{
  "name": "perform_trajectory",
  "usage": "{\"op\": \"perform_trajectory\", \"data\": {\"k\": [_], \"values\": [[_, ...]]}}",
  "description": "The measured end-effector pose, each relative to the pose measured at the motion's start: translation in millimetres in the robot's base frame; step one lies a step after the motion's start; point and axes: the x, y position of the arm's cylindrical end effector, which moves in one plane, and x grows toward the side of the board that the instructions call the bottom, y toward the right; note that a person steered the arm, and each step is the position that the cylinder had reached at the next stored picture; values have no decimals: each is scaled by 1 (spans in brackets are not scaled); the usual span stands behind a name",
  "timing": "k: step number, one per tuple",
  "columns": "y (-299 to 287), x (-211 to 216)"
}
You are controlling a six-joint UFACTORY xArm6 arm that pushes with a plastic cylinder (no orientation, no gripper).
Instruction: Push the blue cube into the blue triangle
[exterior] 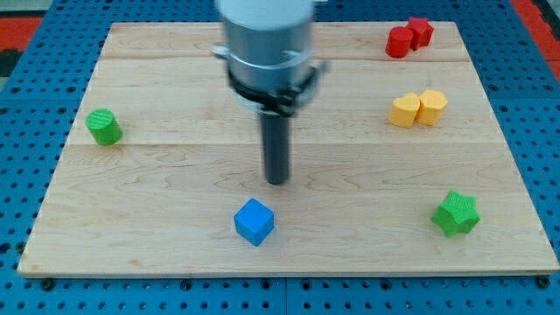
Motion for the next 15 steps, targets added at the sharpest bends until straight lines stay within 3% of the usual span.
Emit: {"op": "perform_trajectory", "data": {"k": [1,2,4,5,6,9,11,12,13,15], "values": [[31,73],[-51,101],[-68,33],[-58,19],[-54,51],[-37,-7],[-7,43],[22,43],[35,31],[28,-40]]}}
